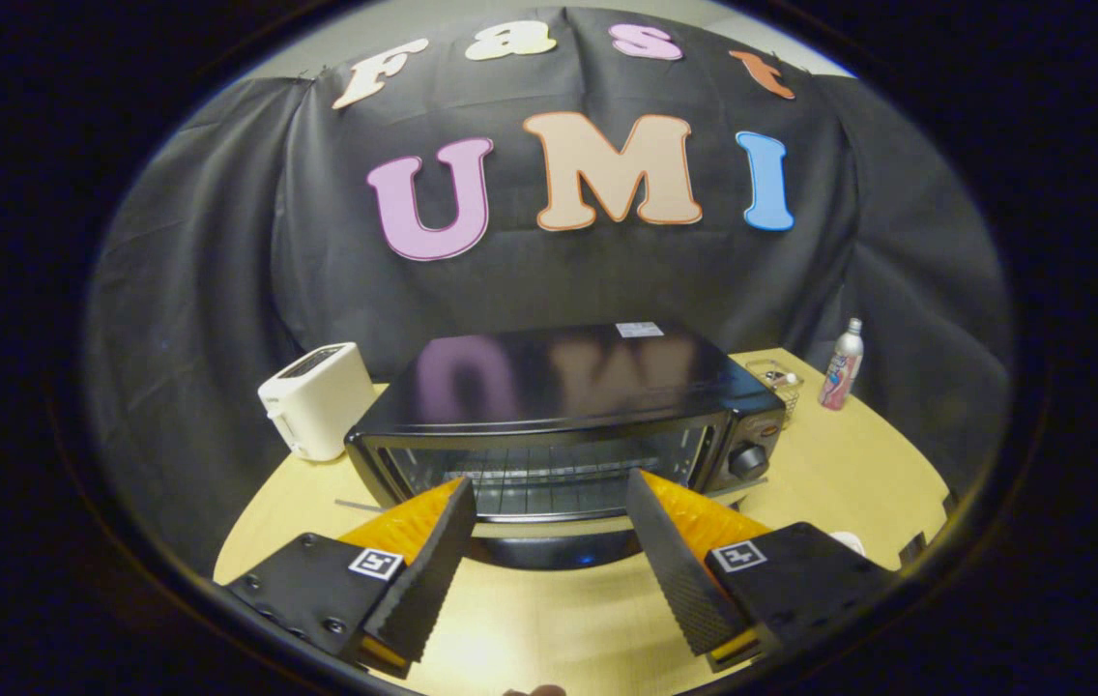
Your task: Open the toaster oven, put the food inside, and close the toaster oven door.
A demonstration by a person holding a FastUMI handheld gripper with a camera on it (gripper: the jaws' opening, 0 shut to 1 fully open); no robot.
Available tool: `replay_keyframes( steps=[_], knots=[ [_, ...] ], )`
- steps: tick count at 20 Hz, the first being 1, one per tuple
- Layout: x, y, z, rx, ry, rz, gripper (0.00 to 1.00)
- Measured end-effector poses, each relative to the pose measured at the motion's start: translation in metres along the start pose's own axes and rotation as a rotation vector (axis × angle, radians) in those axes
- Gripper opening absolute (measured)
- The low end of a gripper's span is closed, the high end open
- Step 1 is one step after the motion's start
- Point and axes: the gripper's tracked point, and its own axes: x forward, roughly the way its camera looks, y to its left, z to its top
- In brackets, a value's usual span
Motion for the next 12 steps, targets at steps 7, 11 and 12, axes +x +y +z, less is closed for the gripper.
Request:
replay_keyframes(
  steps=[7, 11, 12],
  knots=[
    [-0.045, -0.008, -0.089, -0.014, 0.164, -0.008, 1.0],
    [-0.04, -0.013, -0.131, -0.009, 0.251, -0.011, 1.0],
    [-0.038, -0.014, -0.137, -0.012, 0.261, -0.014, 1.0]
  ],
)
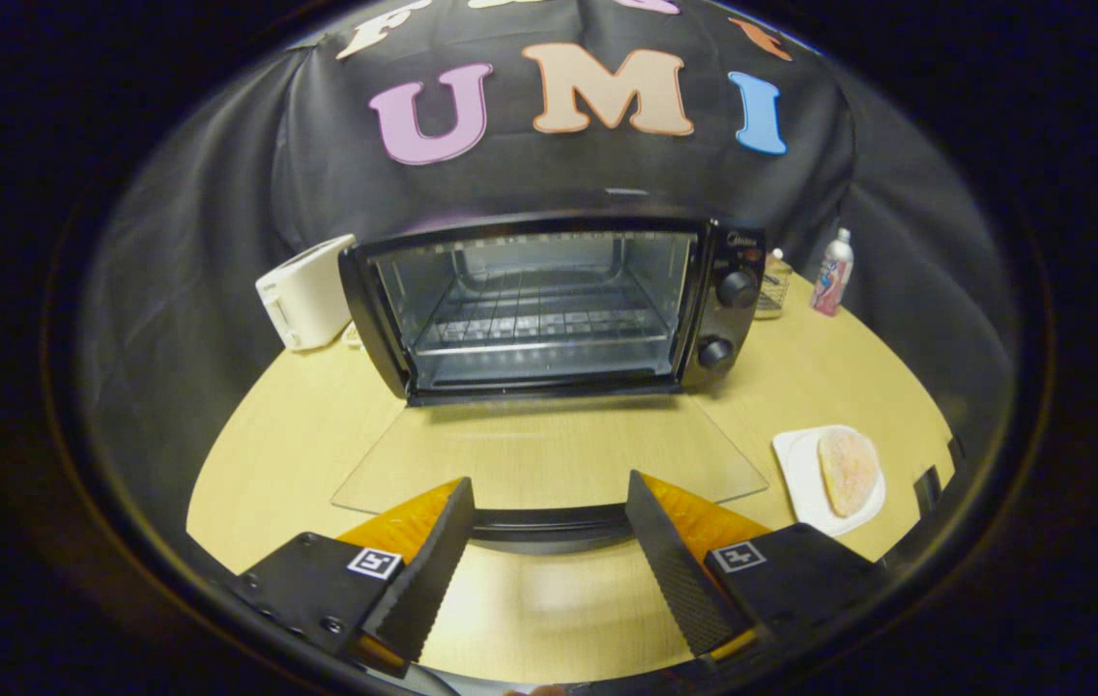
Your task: Open the toaster oven, put the food inside, and close the toaster oven door.
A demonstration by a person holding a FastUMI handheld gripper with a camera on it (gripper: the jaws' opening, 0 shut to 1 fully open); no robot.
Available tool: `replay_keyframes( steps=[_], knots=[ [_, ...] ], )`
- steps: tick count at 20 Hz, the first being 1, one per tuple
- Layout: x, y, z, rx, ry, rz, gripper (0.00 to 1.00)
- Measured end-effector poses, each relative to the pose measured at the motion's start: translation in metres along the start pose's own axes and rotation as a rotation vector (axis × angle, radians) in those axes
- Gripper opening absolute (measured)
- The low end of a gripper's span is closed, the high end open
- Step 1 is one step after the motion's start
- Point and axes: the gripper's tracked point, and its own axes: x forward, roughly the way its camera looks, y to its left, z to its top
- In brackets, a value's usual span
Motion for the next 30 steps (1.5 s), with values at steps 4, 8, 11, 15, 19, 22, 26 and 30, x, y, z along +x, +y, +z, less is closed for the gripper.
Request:
replay_keyframes(
  steps=[4, 8, 11, 15, 19, 22, 26, 30],
  knots=[
    [0.014, -0.003, -0.023, -0.009, 0.071, -0.017, 1.0],
    [0.017, -0.003, -0.028, -0.005, 0.089, -0.009, 1.0],
    [0.011, -0.017, -0.008, -0.001, 0.065, -0.025, 0.99],
    [0.012, -0.093, 0.021, -0.005, 0.017, -0.181, 0.99],
    [0.012, -0.176, 0.023, 0.035, 0.027, -0.33, 0.99],
    [0.009, -0.24, 0.009, 0.05, 0.073, -0.457, 1.0],
    [0.018, -0.283, -0.014, 0.092, 0.127, -0.513, 1.0],
    [0.032, -0.294, -0.037, 0.113, 0.195, -0.478, 1.0]
  ],
)
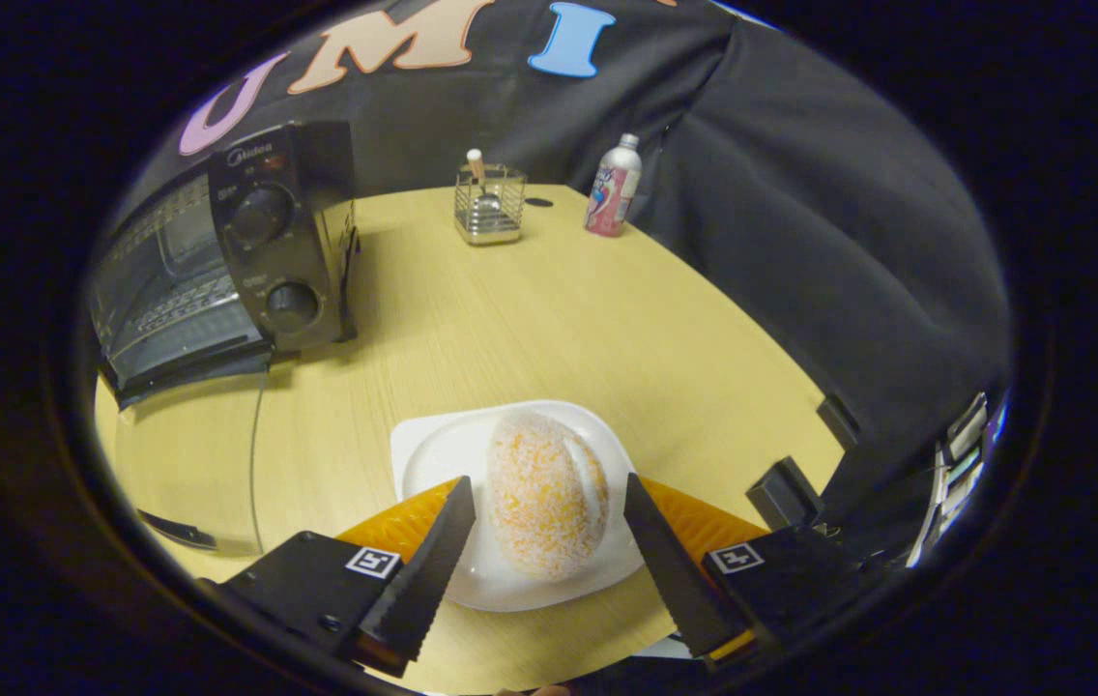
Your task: Open the toaster oven, put the food inside, and close the toaster oven door.
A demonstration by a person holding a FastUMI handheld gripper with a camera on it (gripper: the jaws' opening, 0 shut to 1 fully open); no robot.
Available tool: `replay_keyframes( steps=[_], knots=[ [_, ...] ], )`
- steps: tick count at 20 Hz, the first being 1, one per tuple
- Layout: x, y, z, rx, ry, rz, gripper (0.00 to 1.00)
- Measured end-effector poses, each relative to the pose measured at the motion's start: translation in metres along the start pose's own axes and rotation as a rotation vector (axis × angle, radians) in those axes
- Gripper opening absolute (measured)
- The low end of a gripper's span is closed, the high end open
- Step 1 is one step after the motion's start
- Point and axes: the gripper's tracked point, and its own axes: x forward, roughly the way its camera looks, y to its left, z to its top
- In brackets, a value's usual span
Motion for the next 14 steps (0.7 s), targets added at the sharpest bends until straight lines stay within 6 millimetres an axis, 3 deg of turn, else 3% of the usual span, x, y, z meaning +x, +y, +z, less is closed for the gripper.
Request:
replay_keyframes(
  steps=[2, 6, 8, 14],
  knots=[
    [0.004, 0.004, -0.002, 0.024, 0.007, 0.031, 1.0],
    [0.001, 0.011, 0.001, 0.13, 0.013, 0.061, 0.8],
    [-0.008, 0.011, 0.013, 0.179, -0.016, 0.054, 0.7],
    [-0.055, 0.042, 0.065, 0.346, -0.141, 0.086, 0.7]
  ],
)
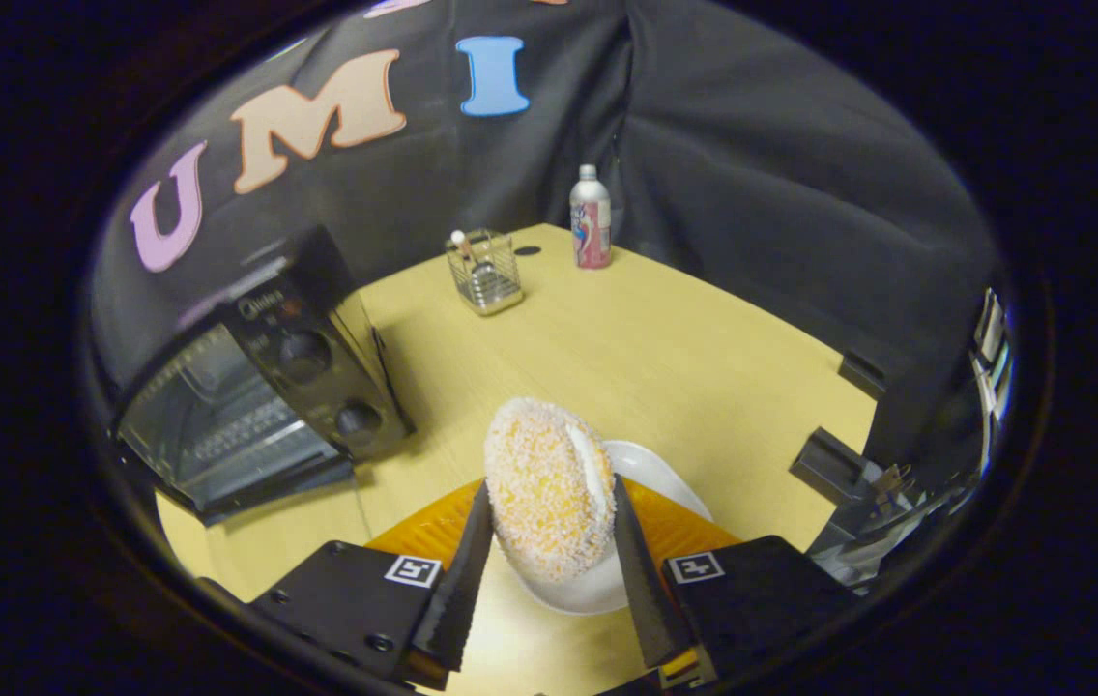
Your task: Open the toaster oven, put the food inside, and close the toaster oven door.
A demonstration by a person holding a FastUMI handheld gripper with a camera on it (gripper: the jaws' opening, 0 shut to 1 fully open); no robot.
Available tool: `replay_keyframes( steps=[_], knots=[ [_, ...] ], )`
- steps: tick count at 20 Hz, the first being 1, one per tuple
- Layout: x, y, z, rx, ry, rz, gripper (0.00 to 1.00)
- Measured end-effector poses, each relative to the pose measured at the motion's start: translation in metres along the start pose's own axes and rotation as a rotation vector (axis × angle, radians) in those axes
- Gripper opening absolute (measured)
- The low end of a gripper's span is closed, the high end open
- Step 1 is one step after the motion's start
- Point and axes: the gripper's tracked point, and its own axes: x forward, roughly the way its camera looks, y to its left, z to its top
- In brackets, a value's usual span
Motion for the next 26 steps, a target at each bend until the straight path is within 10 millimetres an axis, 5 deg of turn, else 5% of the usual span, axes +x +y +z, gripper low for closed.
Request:
replay_keyframes(
  steps=[5, 13, 21, 26],
  knots=[
    [-0.038, 0.067, 0.005, 0.188, -0.045, 0.095, 0.7],
    [-0.068, 0.169, -0.033, 0.397, 0.024, 0.251, 0.7],
    [-0.046, 0.267, -0.043, 0.55, 0.057, 0.381, 0.7],
    [-0.02, 0.3, -0.043, 0.573, 0.052, 0.41, 0.7]
  ],
)
